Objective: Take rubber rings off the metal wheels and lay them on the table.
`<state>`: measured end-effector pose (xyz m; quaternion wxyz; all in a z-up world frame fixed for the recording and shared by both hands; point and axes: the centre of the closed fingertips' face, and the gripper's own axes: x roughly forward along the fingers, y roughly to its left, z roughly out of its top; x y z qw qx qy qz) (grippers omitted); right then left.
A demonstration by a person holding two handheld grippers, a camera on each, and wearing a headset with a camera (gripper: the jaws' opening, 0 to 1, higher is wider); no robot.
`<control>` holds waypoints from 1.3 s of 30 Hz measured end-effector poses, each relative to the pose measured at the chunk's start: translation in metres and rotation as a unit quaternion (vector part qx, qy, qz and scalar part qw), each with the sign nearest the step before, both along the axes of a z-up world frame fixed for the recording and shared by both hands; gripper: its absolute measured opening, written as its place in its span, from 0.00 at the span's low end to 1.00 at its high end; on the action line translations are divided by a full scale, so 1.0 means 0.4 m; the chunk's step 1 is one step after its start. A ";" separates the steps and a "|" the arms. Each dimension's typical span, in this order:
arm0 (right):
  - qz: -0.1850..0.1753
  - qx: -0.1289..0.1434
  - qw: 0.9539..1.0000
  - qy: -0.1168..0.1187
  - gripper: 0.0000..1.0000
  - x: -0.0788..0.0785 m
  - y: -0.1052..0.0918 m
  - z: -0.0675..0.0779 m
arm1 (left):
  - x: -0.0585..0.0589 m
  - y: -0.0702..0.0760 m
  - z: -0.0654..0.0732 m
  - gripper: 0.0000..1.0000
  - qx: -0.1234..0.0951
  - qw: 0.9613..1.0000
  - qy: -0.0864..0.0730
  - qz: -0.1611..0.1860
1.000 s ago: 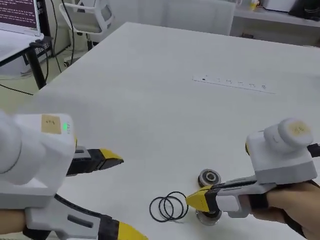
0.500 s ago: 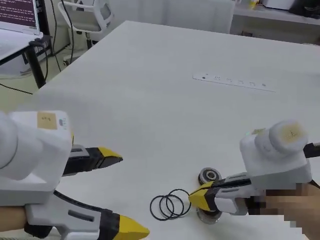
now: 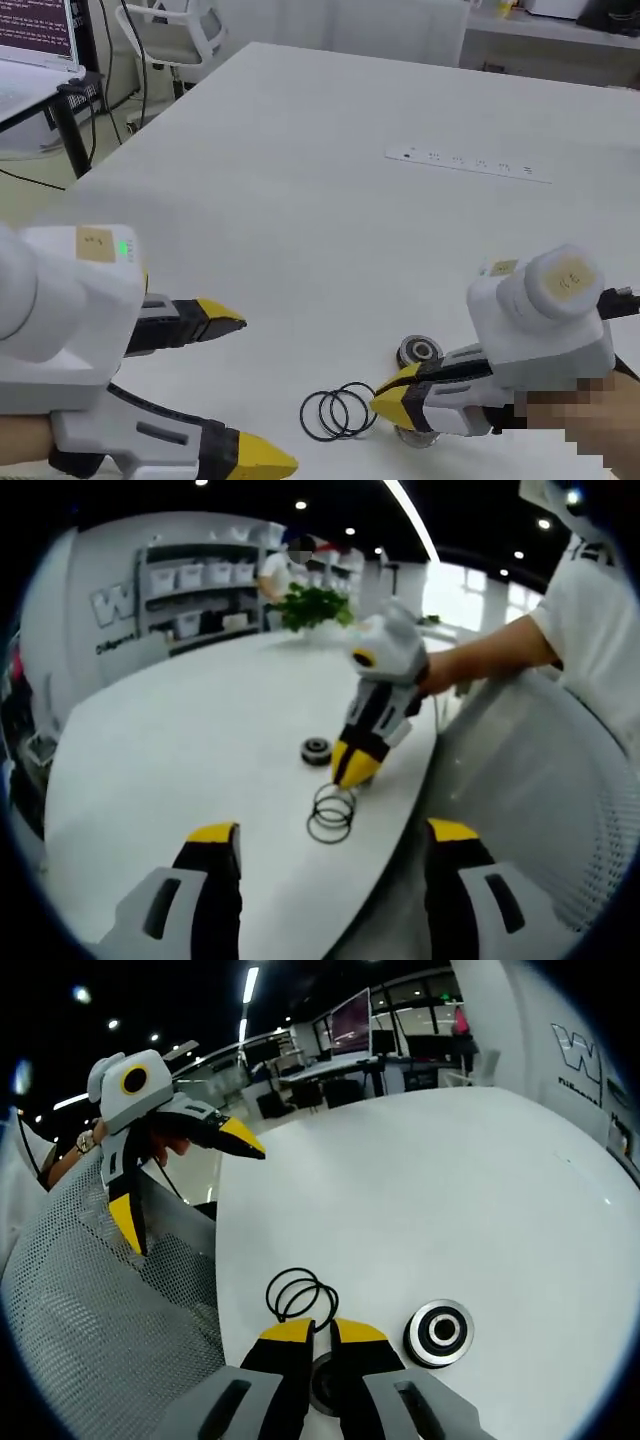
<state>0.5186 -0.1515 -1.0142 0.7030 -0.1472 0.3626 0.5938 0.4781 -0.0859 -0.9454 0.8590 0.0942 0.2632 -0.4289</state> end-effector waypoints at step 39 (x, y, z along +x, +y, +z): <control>-0.117 0.051 0.991 -0.028 0.13 0.152 -0.098 0.085 | 0.020 -0.079 0.068 0.75 0.044 0.993 -0.035 -0.101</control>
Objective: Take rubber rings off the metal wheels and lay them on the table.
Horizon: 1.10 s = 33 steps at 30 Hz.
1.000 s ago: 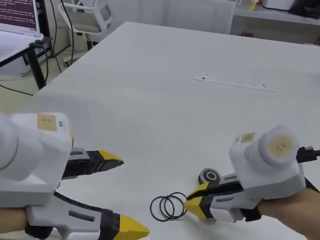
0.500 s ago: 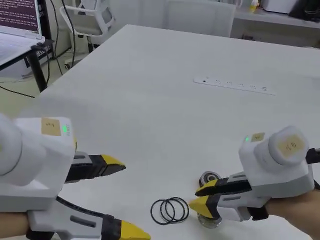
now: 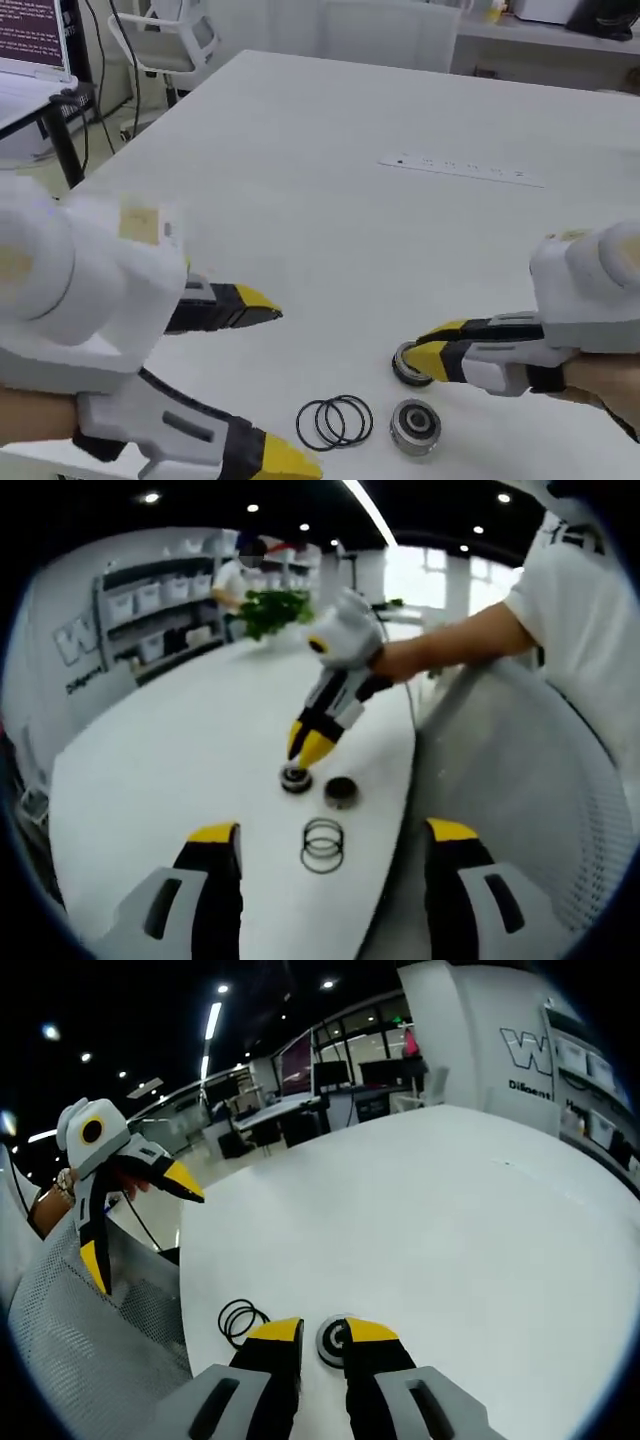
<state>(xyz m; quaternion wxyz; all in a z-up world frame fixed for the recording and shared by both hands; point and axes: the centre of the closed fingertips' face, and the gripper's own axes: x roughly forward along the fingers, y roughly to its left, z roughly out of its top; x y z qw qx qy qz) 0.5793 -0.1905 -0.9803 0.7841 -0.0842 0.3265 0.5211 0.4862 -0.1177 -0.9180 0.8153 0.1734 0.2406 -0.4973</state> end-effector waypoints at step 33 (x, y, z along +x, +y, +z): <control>-0.024 -0.036 0.999 0.030 0.15 0.007 -0.066 -0.068 | 0.281 -0.233 0.092 0.56 -0.049 0.992 -0.084 -0.077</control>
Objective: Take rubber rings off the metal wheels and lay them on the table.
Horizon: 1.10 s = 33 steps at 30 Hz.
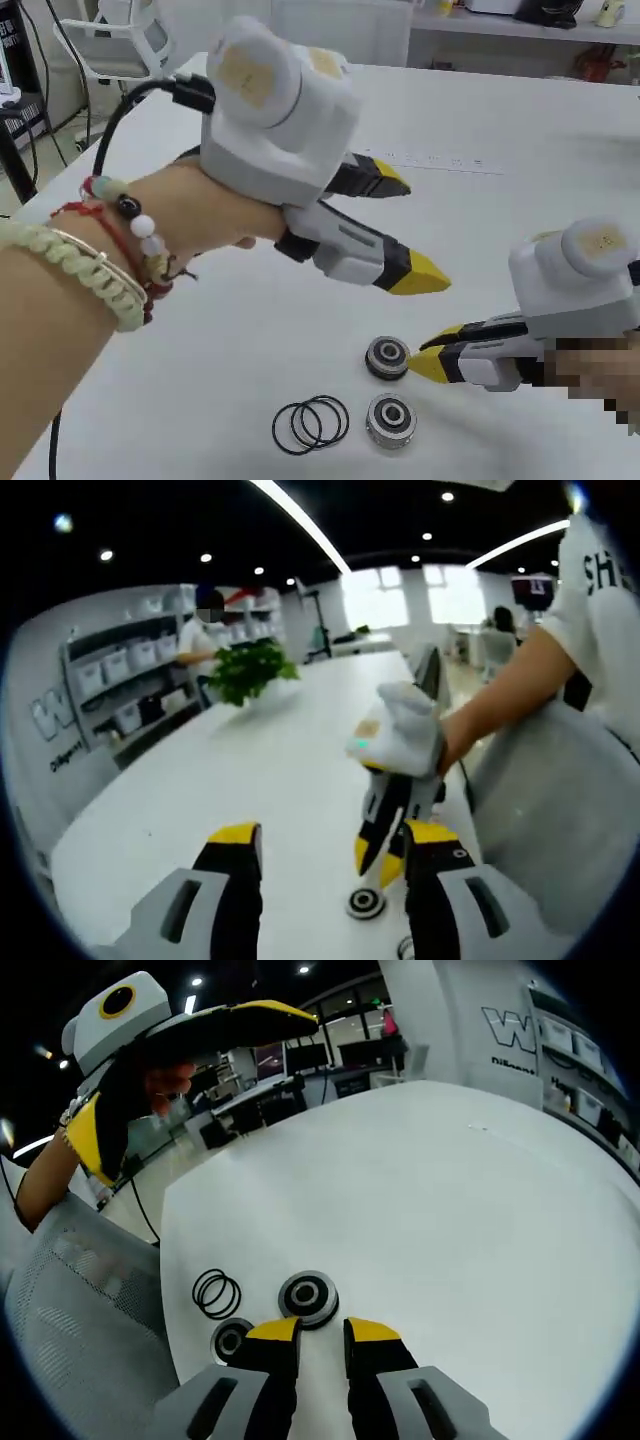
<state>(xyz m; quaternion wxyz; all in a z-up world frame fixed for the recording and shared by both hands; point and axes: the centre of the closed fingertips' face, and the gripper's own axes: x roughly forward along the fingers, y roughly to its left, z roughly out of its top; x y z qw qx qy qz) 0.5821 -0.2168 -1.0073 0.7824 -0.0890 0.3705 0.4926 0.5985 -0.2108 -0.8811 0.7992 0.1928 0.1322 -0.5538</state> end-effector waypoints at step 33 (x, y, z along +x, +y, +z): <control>0.036 -0.016 0.999 -0.020 0.20 -0.020 0.022 -0.035 | -0.034 0.018 -0.296 0.21 0.072 0.994 0.082 0.011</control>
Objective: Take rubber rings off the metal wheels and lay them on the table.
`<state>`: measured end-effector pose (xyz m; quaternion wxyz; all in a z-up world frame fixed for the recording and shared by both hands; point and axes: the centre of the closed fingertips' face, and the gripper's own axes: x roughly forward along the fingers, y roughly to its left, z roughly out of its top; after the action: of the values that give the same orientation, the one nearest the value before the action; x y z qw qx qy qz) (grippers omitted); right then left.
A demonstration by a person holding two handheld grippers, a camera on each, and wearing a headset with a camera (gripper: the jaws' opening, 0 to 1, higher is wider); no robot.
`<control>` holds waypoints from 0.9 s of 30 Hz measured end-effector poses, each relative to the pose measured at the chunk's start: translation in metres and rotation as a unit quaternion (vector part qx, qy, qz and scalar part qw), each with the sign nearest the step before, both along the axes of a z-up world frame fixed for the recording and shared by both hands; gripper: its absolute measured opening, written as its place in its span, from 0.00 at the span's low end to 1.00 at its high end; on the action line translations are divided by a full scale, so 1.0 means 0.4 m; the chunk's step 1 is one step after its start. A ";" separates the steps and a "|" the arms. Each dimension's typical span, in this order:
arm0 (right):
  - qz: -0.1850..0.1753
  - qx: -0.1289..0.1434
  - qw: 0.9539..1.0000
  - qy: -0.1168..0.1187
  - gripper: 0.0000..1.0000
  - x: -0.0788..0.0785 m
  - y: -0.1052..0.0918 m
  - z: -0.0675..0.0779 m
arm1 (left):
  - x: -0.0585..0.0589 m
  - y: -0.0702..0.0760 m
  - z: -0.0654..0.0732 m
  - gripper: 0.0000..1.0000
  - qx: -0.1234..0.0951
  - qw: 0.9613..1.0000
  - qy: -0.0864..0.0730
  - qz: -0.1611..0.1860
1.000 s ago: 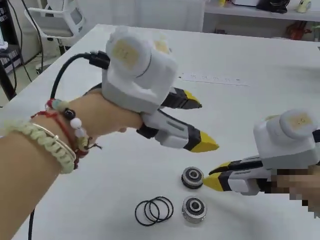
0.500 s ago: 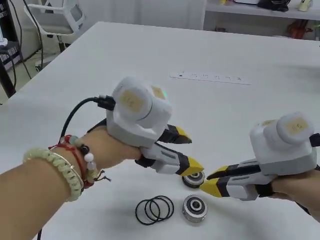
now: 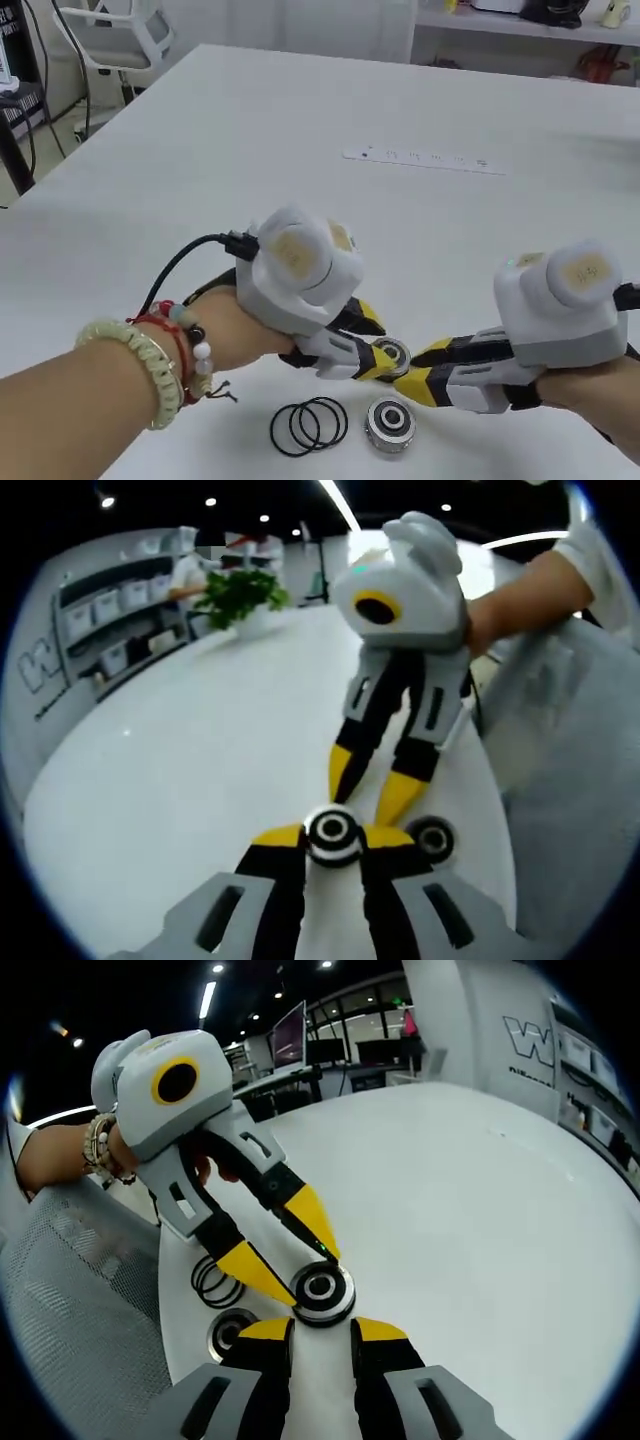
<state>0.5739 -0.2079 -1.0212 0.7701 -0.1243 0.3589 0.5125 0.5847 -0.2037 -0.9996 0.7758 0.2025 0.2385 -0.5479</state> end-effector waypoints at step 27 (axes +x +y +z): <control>0.034 -0.014 0.998 -0.046 0.12 0.005 0.002 0.003 | 0.002 0.000 -0.006 0.14 -0.023 0.999 0.006 0.022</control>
<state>0.5759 -0.2073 -1.0199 0.7658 -0.1713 0.3258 0.5272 0.5857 -0.2037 -1.0019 0.7907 0.1760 0.2356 -0.5370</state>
